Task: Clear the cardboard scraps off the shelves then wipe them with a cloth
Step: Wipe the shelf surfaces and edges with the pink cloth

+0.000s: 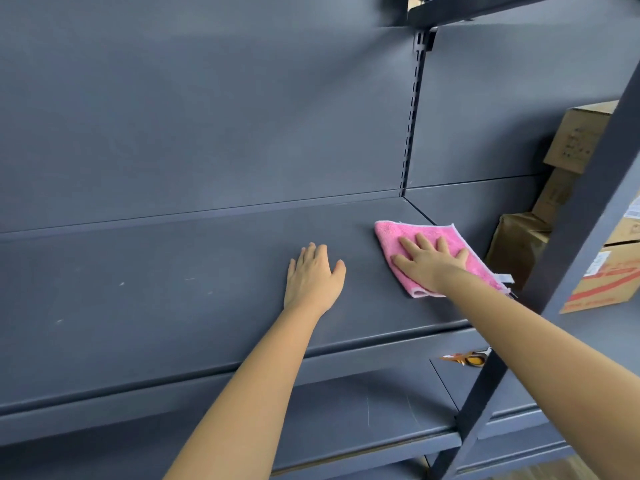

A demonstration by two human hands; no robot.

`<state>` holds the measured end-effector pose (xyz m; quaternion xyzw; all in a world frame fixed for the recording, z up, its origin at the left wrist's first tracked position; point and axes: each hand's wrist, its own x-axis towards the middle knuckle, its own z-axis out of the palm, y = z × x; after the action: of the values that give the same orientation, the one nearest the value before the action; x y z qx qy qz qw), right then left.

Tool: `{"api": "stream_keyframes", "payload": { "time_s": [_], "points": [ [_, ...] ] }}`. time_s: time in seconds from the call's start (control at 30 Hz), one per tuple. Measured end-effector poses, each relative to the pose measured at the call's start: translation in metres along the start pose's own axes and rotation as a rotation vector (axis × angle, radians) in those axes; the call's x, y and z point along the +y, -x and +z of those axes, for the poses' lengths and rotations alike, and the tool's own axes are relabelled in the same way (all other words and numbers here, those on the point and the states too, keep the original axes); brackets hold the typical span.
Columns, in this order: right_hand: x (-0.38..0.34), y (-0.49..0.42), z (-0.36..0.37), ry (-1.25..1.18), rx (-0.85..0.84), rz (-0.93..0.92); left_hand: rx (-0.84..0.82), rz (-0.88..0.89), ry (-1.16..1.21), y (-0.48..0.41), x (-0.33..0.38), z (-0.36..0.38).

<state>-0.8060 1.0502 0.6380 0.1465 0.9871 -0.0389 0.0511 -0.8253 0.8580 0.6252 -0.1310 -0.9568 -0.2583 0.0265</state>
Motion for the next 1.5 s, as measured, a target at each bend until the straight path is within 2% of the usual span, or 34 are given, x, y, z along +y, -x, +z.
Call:
{"api": "stream_keyframes", "payload": {
  "time_s": [0.27,0.43,0.67,1.07,1.37,1.5],
  "points": [
    [-0.043,0.01,0.015,-0.031,0.028,-0.095,-0.005,0.003,-0.001,0.0,0.0,-0.003],
    [-0.044,0.045,0.025,-0.037,0.045,-0.159,-0.019,0.012,-0.021,0.002,0.003,-0.005],
    [-0.008,0.06,0.022,-0.038,0.046,-0.064,-0.068,0.035,-0.096,0.004,0.003,-0.006],
    [-0.01,-0.038,0.007,-0.046,0.035,0.07,-0.07,0.027,-0.147,0.002,0.003,-0.004],
    [-0.064,-0.134,-0.001,-0.061,0.011,0.007,-0.061,0.044,-0.175,0.001,-0.001,0.002],
    [-0.081,-0.144,-0.003,-0.043,-0.006,-0.053,-0.117,0.018,-0.091,-0.01,-0.005,-0.005]
  ]
}}
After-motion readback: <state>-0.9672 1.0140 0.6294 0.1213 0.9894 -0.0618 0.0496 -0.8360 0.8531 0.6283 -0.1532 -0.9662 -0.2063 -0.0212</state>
